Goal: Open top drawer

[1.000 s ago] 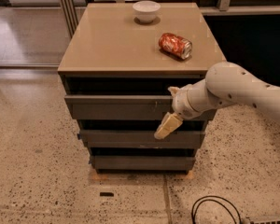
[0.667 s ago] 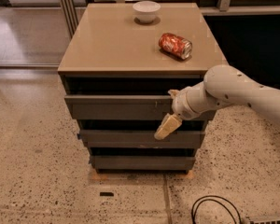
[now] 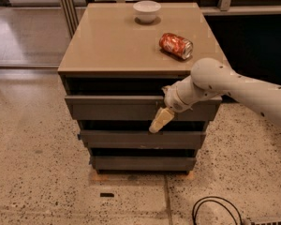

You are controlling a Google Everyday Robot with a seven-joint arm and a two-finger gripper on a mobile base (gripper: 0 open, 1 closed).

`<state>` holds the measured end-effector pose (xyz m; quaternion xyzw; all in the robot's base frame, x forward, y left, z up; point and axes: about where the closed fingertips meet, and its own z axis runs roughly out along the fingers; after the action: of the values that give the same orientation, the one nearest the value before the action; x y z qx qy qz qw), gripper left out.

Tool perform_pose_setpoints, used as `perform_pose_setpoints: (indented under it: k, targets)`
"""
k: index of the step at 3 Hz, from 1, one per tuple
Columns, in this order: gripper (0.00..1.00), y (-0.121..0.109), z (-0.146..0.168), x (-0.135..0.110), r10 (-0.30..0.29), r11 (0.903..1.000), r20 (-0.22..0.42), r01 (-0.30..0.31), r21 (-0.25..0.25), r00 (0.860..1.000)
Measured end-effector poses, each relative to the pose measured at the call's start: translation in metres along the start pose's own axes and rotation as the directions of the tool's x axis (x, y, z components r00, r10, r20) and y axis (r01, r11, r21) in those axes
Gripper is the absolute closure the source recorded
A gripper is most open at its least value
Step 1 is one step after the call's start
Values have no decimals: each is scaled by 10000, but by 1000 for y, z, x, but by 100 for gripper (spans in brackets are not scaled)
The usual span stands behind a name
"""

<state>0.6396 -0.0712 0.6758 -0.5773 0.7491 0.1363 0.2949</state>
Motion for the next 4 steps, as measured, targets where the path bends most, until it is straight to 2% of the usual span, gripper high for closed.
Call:
perform_pose_setpoints:
  k: [1, 3, 4]
  targets:
    - [0, 0, 0, 0, 1, 10000, -2, -1, -4, 10000]
    - [0, 17, 13, 16, 168, 9969, -424, -200, -763, 9990]
    - [0, 17, 13, 16, 167, 9969, -424, -199, -765, 9990]
